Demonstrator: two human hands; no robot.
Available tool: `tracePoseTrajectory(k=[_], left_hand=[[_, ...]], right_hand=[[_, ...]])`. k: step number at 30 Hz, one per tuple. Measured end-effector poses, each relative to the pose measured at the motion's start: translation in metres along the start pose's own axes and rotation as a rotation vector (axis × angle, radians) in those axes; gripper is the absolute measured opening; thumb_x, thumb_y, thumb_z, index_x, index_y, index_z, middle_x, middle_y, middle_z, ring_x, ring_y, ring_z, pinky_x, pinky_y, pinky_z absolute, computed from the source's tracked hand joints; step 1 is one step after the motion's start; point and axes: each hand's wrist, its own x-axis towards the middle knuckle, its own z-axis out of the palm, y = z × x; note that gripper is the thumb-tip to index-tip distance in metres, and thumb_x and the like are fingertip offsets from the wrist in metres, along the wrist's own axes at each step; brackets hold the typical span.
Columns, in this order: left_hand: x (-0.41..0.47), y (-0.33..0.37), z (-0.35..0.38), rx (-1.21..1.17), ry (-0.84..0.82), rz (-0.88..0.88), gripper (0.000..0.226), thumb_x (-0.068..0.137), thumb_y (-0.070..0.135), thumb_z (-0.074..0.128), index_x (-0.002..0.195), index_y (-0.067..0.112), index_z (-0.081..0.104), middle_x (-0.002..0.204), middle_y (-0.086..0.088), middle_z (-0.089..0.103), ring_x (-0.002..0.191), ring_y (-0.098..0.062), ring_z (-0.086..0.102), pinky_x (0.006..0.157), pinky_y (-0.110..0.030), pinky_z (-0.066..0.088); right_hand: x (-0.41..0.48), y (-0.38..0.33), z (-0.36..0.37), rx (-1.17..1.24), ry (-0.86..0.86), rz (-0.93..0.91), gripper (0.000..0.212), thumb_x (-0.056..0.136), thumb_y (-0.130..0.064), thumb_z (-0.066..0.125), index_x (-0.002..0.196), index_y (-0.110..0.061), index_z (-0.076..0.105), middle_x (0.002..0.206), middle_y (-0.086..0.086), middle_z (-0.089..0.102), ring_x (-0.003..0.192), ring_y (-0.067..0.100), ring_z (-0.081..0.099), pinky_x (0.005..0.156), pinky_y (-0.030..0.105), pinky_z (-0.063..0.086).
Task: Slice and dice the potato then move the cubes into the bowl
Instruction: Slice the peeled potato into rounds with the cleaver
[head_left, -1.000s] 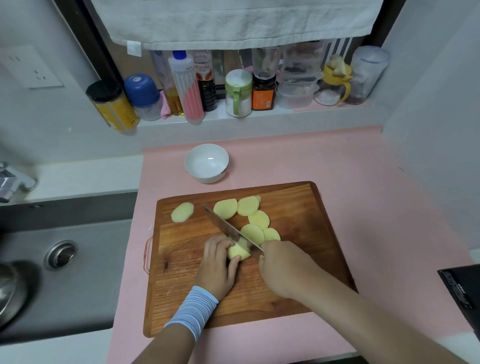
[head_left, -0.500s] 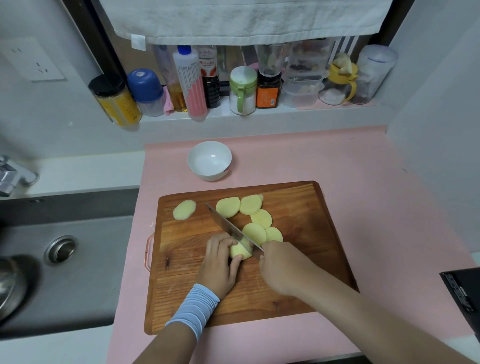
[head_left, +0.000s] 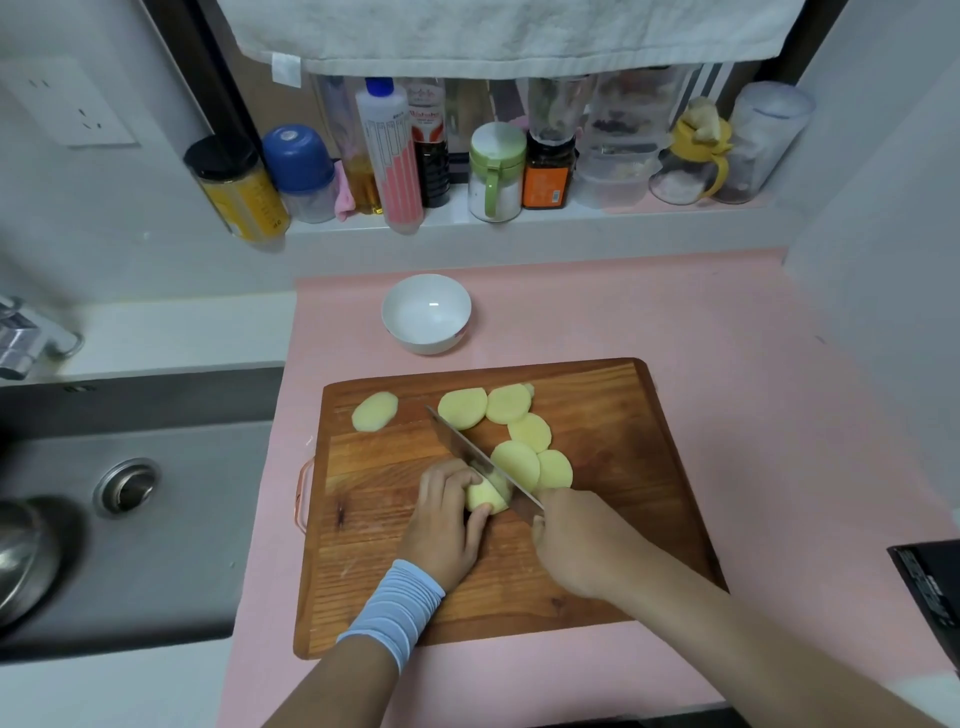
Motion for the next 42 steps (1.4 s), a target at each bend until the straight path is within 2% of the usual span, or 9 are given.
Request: tracePoseTrajectory(k=[8,18,23,28,32,36,38,40,42], left_hand=[[0.001,0.000,0.000,0.001,-0.017,-0.012,0.027,0.092,0.027,0.054,0.115,0.015,0.047,0.122,-0.003,0.046,0.115,-0.016,0.042,0.107,-0.012,0.022],[0.003,0.001,-0.001,-0.008,-0.013,-0.009,0.027,0.090,0.028,0.054,0.115,0.019,0.047,0.122,0.001,0.044,0.115,-0.011,0.038,0.108,-0.012,0.022],[0.004,0.000,-0.005,-0.016,-0.026,0.014,0.029,0.088,0.028,0.058,0.114,0.018,0.049,0.120,0.000,0.047,0.113,-0.014,0.042,0.106,-0.016,0.026],[0.013,-0.004,-0.018,-0.011,-0.180,0.138,0.041,0.078,0.014,0.069,0.113,0.018,0.048,0.130,-0.001,0.052,0.123,-0.015,0.048,0.106,-0.028,0.039],[0.017,-0.003,-0.027,0.065,-0.176,0.044,0.034,0.083,0.033,0.070,0.109,0.023,0.049,0.108,0.010,0.055,0.099,-0.004,0.050,0.086,-0.022,0.044],[0.022,0.006,-0.033,0.012,-0.129,-0.262,0.047,0.079,0.040,0.078,0.113,0.023,0.050,0.101,0.016,0.055,0.089,-0.003,0.052,0.076,-0.013,0.038],[0.024,0.012,-0.035,-0.003,-0.135,-0.352,0.047,0.077,0.044,0.079,0.109,0.028,0.049,0.097,0.018,0.055,0.083,-0.003,0.054,0.070,-0.012,0.038],[0.026,0.015,-0.040,0.019,-0.163,-0.413,0.047,0.077,0.050,0.076,0.109,0.032,0.046,0.094,0.017,0.054,0.081,0.000,0.054,0.068,-0.017,0.040],[0.028,0.013,-0.048,-0.005,-0.153,-0.434,0.035,0.084,0.045,0.071,0.104,0.030,0.047,0.092,0.014,0.056,0.080,-0.002,0.055,0.072,-0.025,0.044]], right_hand=[[0.017,0.003,0.020,0.091,0.056,-0.014,0.017,0.103,-0.026,0.043,0.088,-0.021,0.051,0.086,0.001,0.059,0.082,0.023,0.059,0.069,0.030,0.043],[0.021,0.008,0.035,0.161,0.148,-0.021,0.022,0.102,-0.029,0.044,0.107,-0.021,0.064,0.099,0.001,0.070,0.095,0.025,0.066,0.074,0.032,0.050],[0.026,0.016,0.021,0.213,0.102,0.035,0.024,0.100,-0.035,0.044,0.096,-0.022,0.064,0.093,-0.003,0.068,0.088,0.021,0.064,0.076,0.034,0.053],[0.020,0.031,0.006,0.142,0.158,-0.013,0.026,0.101,-0.036,0.045,0.085,-0.025,0.062,0.081,-0.008,0.065,0.074,0.014,0.062,0.060,0.029,0.044],[0.017,0.033,-0.001,0.111,0.210,-0.054,0.030,0.101,-0.036,0.046,0.074,-0.025,0.054,0.078,-0.006,0.065,0.074,0.017,0.062,0.061,0.031,0.045],[0.016,0.027,-0.004,0.107,0.295,-0.121,0.027,0.102,-0.035,0.045,0.090,-0.023,0.066,0.076,-0.006,0.066,0.070,0.014,0.062,0.061,0.034,0.051],[0.015,0.028,-0.005,0.064,0.377,-0.178,0.025,0.102,-0.034,0.046,0.108,-0.029,0.071,0.082,-0.007,0.070,0.073,0.013,0.063,0.066,0.033,0.055],[0.013,0.032,-0.005,0.001,0.462,-0.252,0.032,0.102,-0.031,0.050,0.128,-0.037,0.066,0.088,-0.008,0.073,0.072,0.010,0.060,0.063,0.028,0.052],[0.013,0.038,-0.005,-0.102,0.520,-0.309,0.038,0.098,-0.028,0.058,0.133,-0.040,0.063,0.082,-0.008,0.071,0.068,0.011,0.061,0.058,0.028,0.050]])
